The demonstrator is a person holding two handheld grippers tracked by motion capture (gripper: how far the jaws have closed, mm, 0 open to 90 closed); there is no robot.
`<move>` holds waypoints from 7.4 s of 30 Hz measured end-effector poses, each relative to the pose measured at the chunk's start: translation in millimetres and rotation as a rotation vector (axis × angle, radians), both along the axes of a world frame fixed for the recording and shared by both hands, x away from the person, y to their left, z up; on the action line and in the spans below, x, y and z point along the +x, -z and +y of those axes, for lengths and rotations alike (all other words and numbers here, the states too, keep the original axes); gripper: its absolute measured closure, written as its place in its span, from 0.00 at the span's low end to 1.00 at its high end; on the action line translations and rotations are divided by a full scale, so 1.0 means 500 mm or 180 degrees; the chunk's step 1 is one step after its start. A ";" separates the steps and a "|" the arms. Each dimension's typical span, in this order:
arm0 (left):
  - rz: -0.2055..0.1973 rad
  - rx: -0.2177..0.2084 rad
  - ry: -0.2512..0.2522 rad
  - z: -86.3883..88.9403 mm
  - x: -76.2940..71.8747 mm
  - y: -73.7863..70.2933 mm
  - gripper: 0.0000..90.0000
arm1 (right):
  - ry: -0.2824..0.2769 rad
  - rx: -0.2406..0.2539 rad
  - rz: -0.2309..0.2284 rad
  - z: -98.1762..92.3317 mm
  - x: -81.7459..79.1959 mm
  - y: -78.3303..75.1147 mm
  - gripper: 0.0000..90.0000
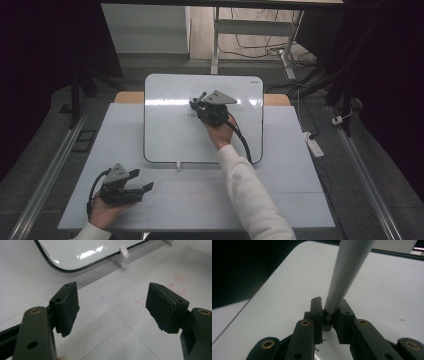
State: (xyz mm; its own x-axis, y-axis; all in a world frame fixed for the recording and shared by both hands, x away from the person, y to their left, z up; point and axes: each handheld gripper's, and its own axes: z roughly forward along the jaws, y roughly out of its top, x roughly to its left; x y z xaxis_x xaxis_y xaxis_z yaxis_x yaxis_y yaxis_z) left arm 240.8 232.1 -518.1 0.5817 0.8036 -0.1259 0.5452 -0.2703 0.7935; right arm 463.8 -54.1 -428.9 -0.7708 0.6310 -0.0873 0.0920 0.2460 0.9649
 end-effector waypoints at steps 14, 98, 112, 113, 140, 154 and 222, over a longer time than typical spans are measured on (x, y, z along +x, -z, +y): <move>0.0025 0.0020 0.0007 -0.001 0.004 0.002 0.30 | -0.0228 -0.0398 -0.0091 0.016 -0.047 0.029 0.87; 0.0007 0.0005 -0.0016 0.001 0.003 0.001 0.30 | -0.0032 -0.0442 0.0135 -0.082 -0.054 0.019 0.87; -0.0064 -0.0043 -0.0153 0.007 0.003 -0.002 0.30 | -0.0499 -0.0146 0.0395 -0.167 -0.193 0.019 0.87; -0.0080 -0.0052 -0.0174 0.008 0.003 -0.003 0.30 | -0.0547 -0.0152 0.0416 -0.170 -0.203 0.021 0.87; -0.0609 -0.0158 0.0351 -0.136 0.037 -0.122 0.30 | -0.1073 -0.0334 0.0869 -0.131 -0.257 0.081 0.87; -0.0792 -0.0203 0.0918 -0.274 0.080 -0.170 0.48 | -0.1162 -0.0246 0.1033 -0.115 -0.262 0.088 0.87; -0.0433 0.0326 -0.0542 -0.042 0.402 -0.320 0.90 | 0.0331 -0.0203 0.0629 -0.477 -0.297 0.124 0.51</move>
State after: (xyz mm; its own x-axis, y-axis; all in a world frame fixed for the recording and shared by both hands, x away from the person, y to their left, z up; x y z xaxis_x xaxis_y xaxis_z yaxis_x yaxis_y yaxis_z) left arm 442.0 211.0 -358.1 0.4428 0.8960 0.0317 0.4797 -0.2666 0.8360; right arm 315.1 -292.4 -491.2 -0.7081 0.7059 0.0166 0.3057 0.2853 0.9084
